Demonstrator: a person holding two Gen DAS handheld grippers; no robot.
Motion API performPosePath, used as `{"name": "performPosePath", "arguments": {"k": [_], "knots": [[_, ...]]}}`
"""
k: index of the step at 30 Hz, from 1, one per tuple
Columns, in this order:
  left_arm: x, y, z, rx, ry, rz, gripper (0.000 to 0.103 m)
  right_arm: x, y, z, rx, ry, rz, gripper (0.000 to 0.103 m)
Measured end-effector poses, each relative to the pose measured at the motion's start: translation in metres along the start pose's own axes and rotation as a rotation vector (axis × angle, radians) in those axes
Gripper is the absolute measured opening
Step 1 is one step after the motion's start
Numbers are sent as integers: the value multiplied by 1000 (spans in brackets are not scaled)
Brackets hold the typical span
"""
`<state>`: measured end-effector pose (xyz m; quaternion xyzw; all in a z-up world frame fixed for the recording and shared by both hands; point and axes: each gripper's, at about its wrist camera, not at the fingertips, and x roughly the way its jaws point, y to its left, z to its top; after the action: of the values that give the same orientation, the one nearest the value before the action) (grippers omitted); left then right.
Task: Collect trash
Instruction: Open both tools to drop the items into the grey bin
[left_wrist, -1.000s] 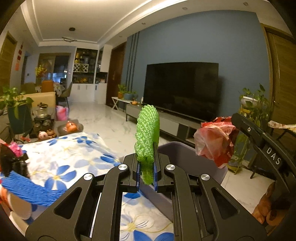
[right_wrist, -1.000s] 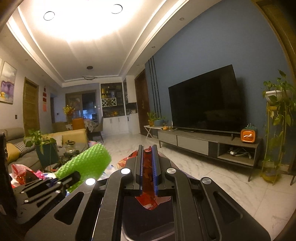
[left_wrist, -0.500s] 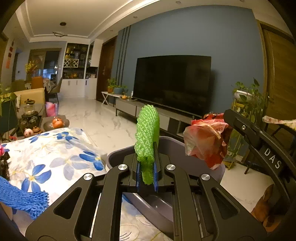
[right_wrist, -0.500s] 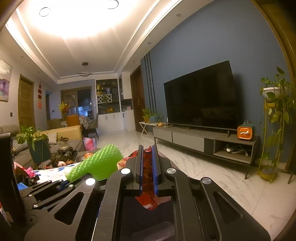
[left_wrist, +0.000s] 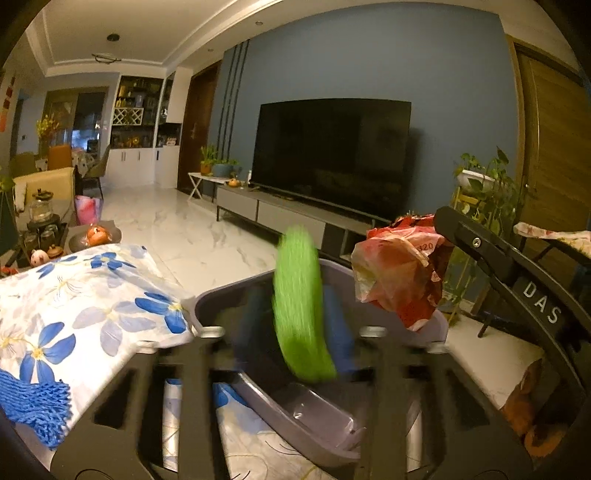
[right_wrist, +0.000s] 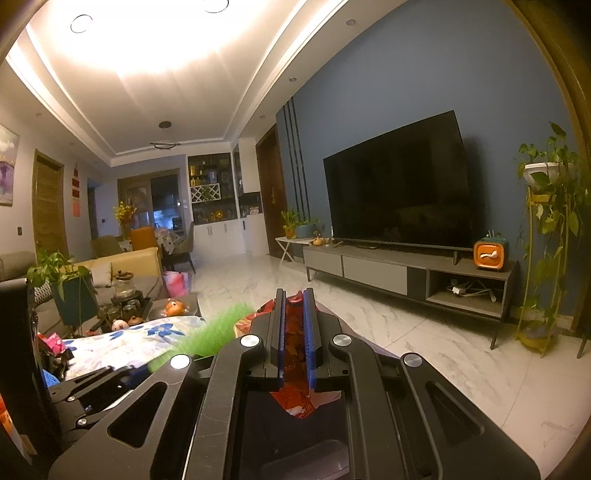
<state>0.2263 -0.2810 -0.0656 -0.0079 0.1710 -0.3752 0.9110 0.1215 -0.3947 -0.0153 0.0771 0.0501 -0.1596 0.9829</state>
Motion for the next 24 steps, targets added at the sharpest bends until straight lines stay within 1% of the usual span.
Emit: {"name": "performPosePath", "arguments": {"k": [1, 2, 3, 4, 5, 7, 8, 9, 13, 15, 18, 24], "knots": [[-3, 2, -1, -7, -14, -6, 62, 1, 0, 0, 2, 2, 7, 12], [-5, 4, -2, -13, -22, 2, 67, 2, 0, -1, 4, 4, 14, 22], [-6, 7, -3, -21, -25, 14, 68, 3, 0, -1, 4, 4, 7, 31], [-7, 12, -3, -33, -24, 24, 68, 3, 0, -2, 4, 1, 3, 45], [-9, 15, -4, -42, -23, 40, 70, 2, 0, -2, 5, -2, 5, 47], [-17, 24, -5, -63, -31, 75, 71, -1, 2, -1, 4, -5, 5, 47], [-20, 27, -5, -71, -34, 89, 74, -2, 2, 0, 3, -7, 4, 47], [-27, 31, -6, -82, -38, 120, 78, -3, 1, 1, 2, -10, 3, 48], [-48, 43, -11, -99, -53, 205, 83, -16, 4, 2, -2, -31, -10, 58], [-58, 47, -14, -100, -52, 247, 86, -22, 6, 1, -5, -35, -13, 61], [-78, 53, -20, -101, -55, 308, 88, -29, 8, 0, -3, -31, -9, 66], [-116, 59, -29, -97, -61, 397, 89, -49, 17, -4, -20, -29, -3, 74]]}}
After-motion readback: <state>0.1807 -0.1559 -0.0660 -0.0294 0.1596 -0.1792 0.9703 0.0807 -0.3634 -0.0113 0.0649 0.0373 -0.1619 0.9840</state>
